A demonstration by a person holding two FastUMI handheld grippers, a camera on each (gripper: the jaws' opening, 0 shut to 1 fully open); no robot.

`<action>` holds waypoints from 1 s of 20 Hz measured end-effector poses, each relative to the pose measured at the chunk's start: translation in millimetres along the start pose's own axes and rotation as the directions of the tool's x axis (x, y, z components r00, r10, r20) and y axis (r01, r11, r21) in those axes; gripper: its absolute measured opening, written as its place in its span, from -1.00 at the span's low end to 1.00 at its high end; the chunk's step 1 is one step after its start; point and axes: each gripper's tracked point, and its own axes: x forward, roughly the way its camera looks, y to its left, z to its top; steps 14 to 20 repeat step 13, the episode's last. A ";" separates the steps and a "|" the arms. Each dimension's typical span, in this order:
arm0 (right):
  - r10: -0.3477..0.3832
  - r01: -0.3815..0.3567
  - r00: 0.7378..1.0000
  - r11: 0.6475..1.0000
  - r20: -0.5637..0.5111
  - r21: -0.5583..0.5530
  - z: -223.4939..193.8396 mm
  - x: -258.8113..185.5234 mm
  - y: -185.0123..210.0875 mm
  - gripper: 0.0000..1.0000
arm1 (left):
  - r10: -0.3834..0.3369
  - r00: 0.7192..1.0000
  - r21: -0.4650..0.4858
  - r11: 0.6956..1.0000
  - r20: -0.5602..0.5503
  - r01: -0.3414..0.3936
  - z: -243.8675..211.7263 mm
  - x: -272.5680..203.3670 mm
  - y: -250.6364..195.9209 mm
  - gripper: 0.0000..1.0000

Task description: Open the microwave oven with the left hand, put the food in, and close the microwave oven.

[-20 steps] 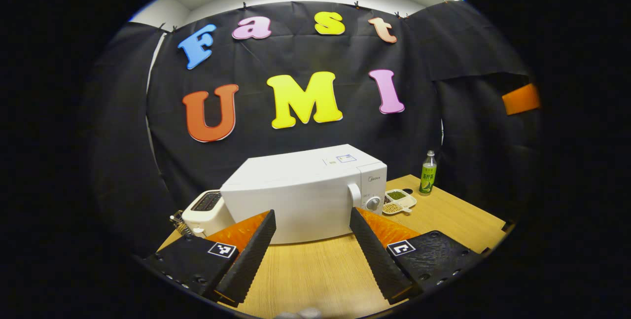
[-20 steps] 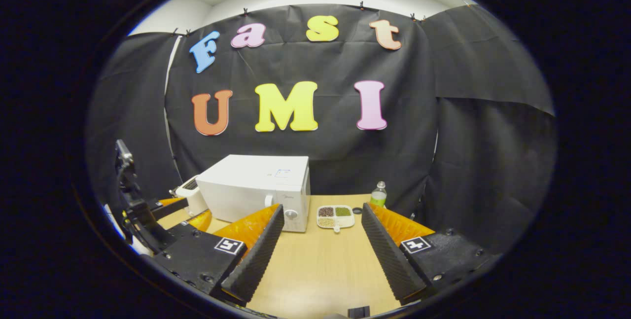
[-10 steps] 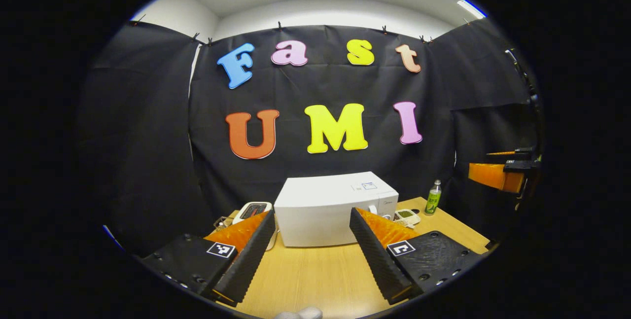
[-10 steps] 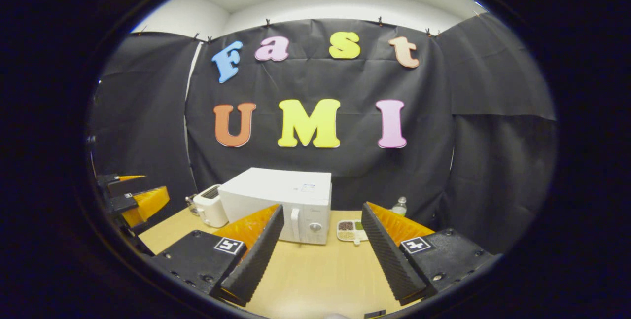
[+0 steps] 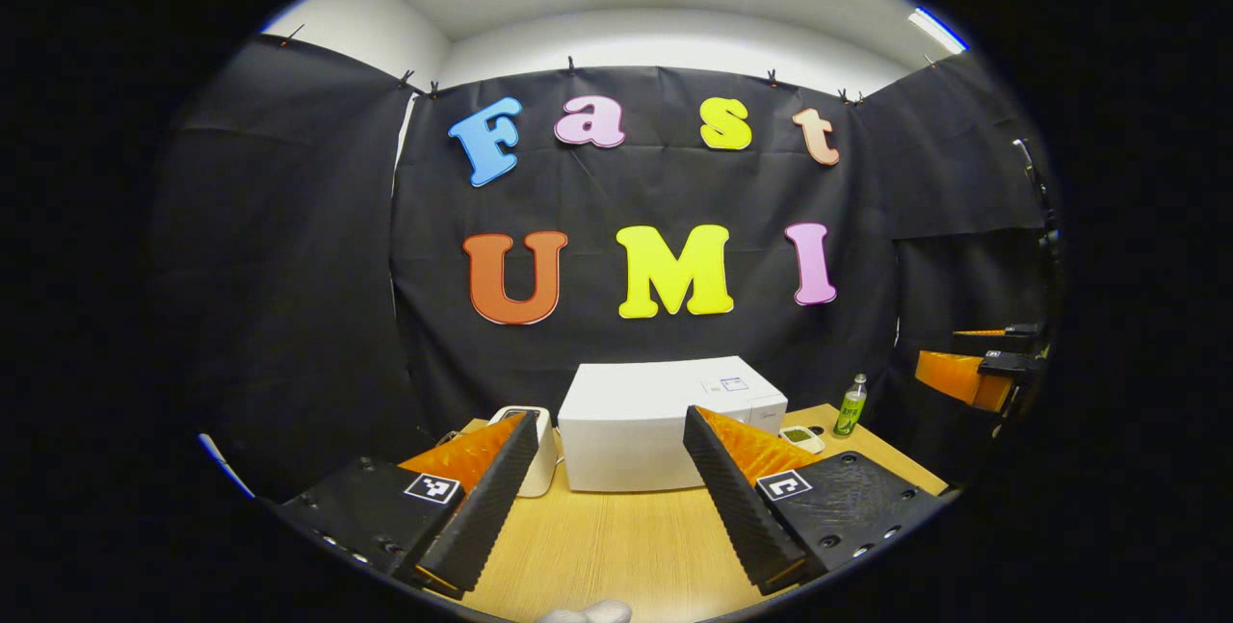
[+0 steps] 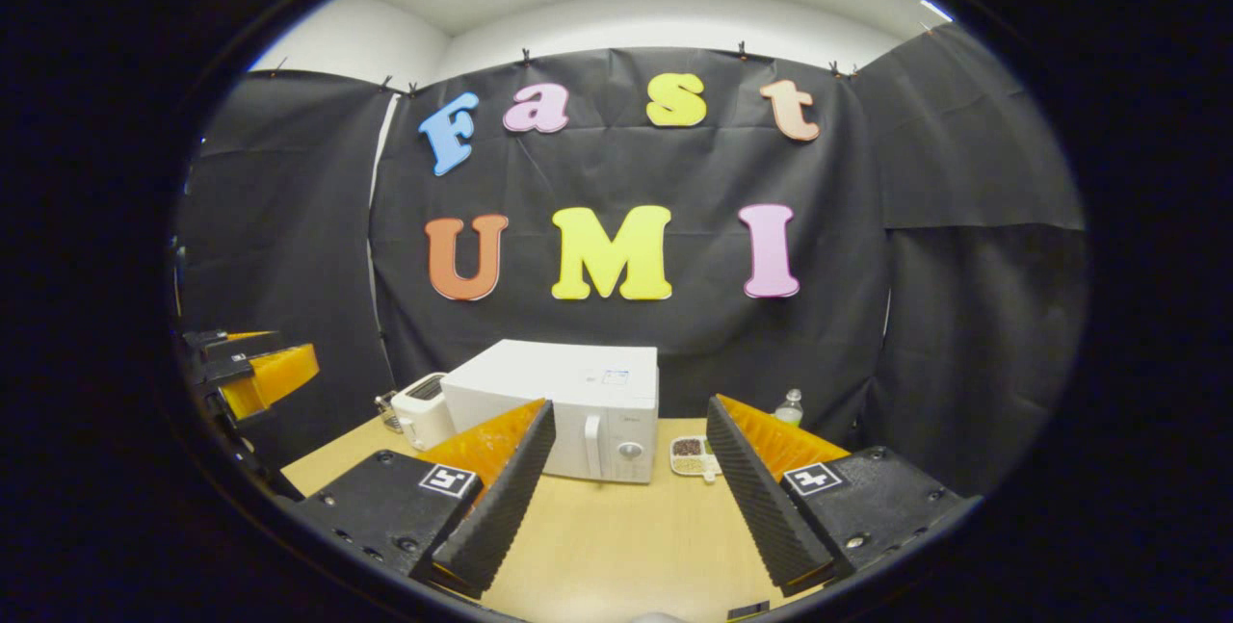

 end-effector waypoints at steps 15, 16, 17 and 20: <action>-0.063 0.062 0.997 0.998 0.036 0.015 15.8 -6.5 -14.6 0.83 | -0.017 0.999 -0.026 0.999 0.038 0.018 17.9 10.6 7.3 0.92; -0.063 0.062 0.997 0.998 0.036 0.015 15.8 -6.5 -14.6 0.83 | -0.017 0.999 -0.026 0.999 0.038 0.018 17.9 10.6 7.3 0.92; -0.063 0.062 0.997 0.998 0.036 0.015 15.8 -6.5 -14.6 0.83 | -0.017 0.999 -0.026 0.999 0.038 0.018 17.9 10.6 7.3 0.92; -0.063 0.062 0.997 0.998 0.036 0.015 15.8 -6.5 -14.6 0.83 | -0.017 0.999 -0.026 0.999 0.038 0.018 17.9 10.6 7.3 0.92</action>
